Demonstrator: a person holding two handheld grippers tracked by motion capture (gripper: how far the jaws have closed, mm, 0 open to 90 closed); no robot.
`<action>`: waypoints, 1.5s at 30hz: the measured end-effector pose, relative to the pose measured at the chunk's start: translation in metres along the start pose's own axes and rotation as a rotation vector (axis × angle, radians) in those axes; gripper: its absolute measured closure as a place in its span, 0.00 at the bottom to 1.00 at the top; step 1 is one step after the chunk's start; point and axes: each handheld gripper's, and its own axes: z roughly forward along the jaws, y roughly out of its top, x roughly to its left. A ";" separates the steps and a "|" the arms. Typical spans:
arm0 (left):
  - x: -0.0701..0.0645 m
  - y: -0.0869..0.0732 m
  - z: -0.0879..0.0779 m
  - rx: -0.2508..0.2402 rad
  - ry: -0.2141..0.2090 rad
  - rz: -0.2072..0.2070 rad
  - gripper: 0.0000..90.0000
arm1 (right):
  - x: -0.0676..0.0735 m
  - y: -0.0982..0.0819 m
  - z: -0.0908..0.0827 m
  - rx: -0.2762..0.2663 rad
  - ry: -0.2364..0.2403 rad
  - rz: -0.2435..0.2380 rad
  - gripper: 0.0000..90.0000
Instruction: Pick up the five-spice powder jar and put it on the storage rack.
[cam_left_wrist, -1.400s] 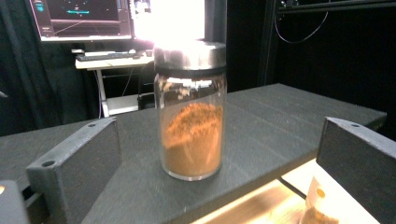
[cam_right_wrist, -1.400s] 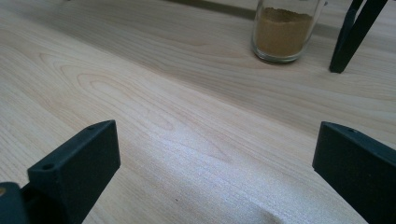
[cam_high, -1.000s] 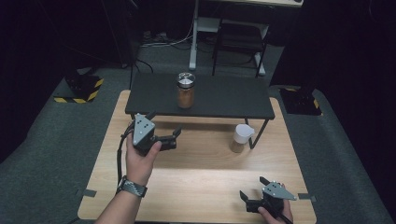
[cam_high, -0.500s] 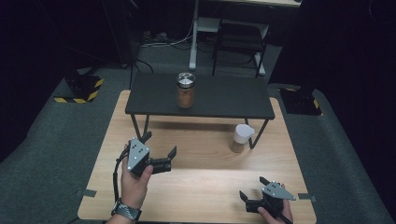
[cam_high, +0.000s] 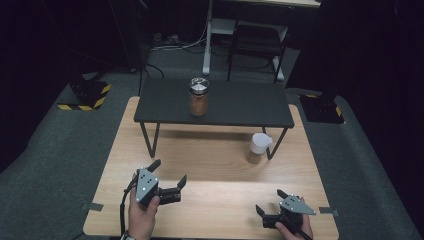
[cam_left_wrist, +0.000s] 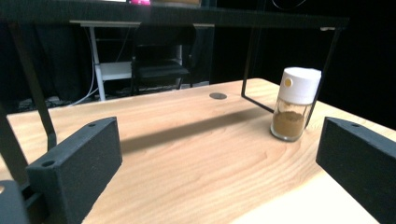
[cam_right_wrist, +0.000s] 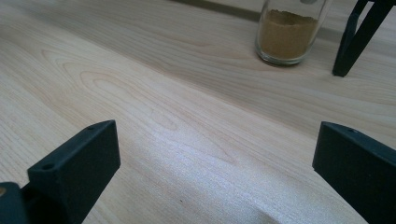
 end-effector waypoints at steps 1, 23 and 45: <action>0.000 -0.003 -0.001 0.003 0.002 0.004 0.01 | 0.000 0.000 0.000 -0.001 0.000 0.000 0.01; 0.011 -0.046 -0.020 0.127 -0.008 -0.023 0.01 | 0.004 0.000 0.000 0.001 -0.012 -0.020 0.01; 0.011 -0.050 -0.019 0.171 -0.043 0.037 0.01 | 0.010 0.003 0.002 0.012 -0.047 0.003 0.01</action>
